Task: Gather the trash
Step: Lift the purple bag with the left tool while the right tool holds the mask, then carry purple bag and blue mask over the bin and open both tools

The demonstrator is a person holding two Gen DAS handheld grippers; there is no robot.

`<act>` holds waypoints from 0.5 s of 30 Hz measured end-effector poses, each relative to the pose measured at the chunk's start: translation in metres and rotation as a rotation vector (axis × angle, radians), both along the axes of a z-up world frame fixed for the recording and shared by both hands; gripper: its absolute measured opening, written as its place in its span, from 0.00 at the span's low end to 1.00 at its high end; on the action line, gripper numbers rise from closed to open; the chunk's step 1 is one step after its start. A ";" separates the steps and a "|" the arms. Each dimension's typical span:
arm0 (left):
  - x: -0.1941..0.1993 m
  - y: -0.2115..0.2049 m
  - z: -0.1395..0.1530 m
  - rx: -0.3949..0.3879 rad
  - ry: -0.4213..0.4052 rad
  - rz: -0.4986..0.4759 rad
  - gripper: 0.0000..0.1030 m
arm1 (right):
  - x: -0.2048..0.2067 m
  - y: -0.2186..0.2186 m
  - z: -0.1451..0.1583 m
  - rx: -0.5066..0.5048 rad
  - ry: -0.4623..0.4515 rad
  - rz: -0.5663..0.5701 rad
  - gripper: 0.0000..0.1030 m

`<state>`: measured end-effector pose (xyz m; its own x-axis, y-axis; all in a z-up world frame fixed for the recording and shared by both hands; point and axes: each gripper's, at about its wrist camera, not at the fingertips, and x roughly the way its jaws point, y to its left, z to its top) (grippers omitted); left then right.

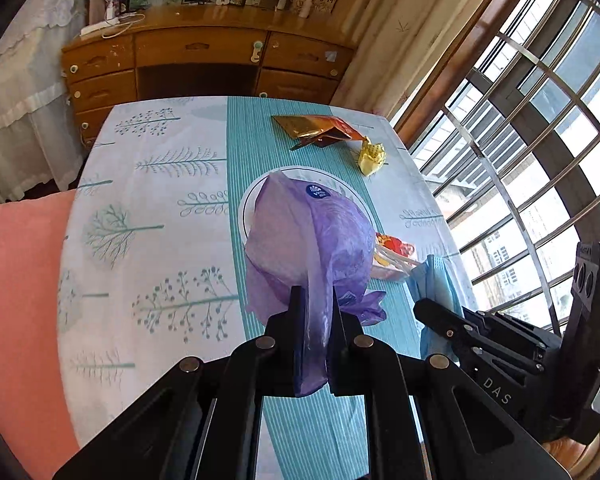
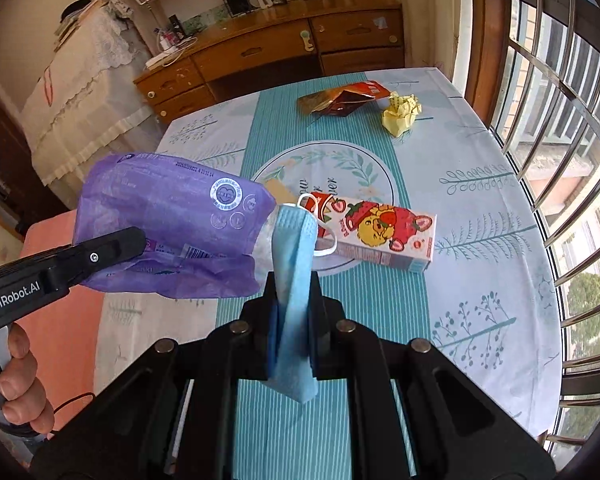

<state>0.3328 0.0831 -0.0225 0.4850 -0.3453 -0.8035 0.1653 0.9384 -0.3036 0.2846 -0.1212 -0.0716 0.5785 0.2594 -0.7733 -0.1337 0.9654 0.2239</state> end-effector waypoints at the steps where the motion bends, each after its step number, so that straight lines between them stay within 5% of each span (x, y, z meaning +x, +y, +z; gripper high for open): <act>1: -0.019 -0.004 0.003 0.005 -0.011 0.015 0.08 | -0.012 -0.004 0.001 0.001 -0.004 0.024 0.09; 8: -0.142 -0.046 -0.003 0.033 -0.034 0.120 0.08 | -0.106 -0.035 -0.010 -0.018 -0.001 0.180 0.09; 15: -0.239 -0.086 -0.032 0.136 0.035 0.143 0.08 | -0.181 -0.060 -0.044 -0.033 0.079 0.291 0.09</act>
<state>0.0936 -0.0033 -0.0542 0.4926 -0.1614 -0.8552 0.0186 0.9844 -0.1751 0.1038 -0.1811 -0.1155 0.4209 0.3796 -0.8238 -0.3888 0.8961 0.2143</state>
